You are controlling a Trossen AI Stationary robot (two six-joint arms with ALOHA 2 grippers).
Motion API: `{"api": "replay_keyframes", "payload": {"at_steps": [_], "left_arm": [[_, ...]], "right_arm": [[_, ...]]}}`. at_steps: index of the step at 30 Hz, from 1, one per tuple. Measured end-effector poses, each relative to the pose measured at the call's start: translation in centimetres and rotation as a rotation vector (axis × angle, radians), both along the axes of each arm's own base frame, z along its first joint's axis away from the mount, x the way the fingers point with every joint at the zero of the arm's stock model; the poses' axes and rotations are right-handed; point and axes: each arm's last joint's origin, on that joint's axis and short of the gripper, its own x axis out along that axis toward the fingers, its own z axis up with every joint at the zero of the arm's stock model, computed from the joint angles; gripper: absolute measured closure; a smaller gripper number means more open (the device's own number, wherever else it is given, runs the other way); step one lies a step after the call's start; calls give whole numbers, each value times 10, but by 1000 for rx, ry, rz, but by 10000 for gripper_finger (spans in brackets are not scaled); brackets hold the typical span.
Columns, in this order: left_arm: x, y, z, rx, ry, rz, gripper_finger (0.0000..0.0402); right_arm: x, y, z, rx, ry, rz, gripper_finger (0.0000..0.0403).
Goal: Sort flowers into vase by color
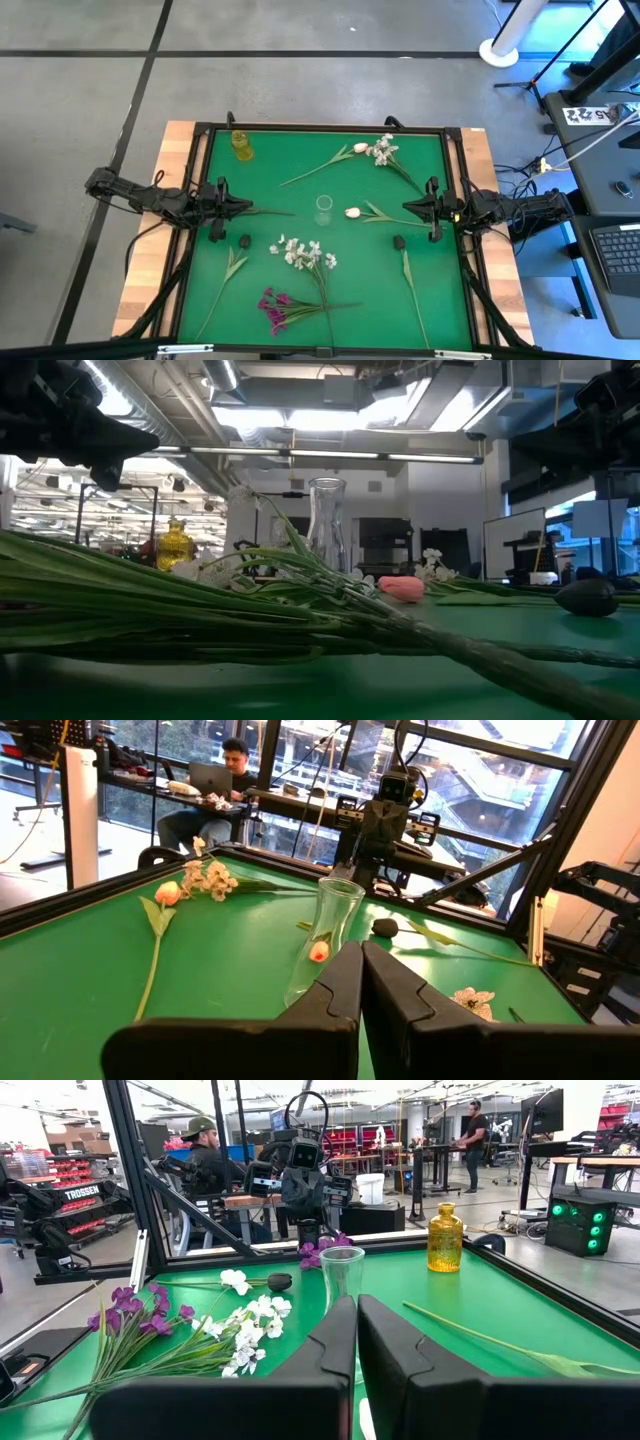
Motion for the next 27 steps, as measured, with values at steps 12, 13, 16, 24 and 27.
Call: {"api": "replay_keyframes", "payload": {"at_steps": [12,13,16,24,27], "left_arm": [[0,0,0,0,0,0,401],[0,0,0,0,1,0,401],[0,0,0,0,0,0,401],[0,0,0,0,0,0,401],[0,0,0,0,0,0,401]], "right_arm": [[0,0,0,1,-5,-1,386],[0,0,1,2,-7,-1,386],[0,0,6,11,-60,-1,386],[-7,0,34,97,-255,58,386],[-11,2,57,94,-310,141,386]]}}
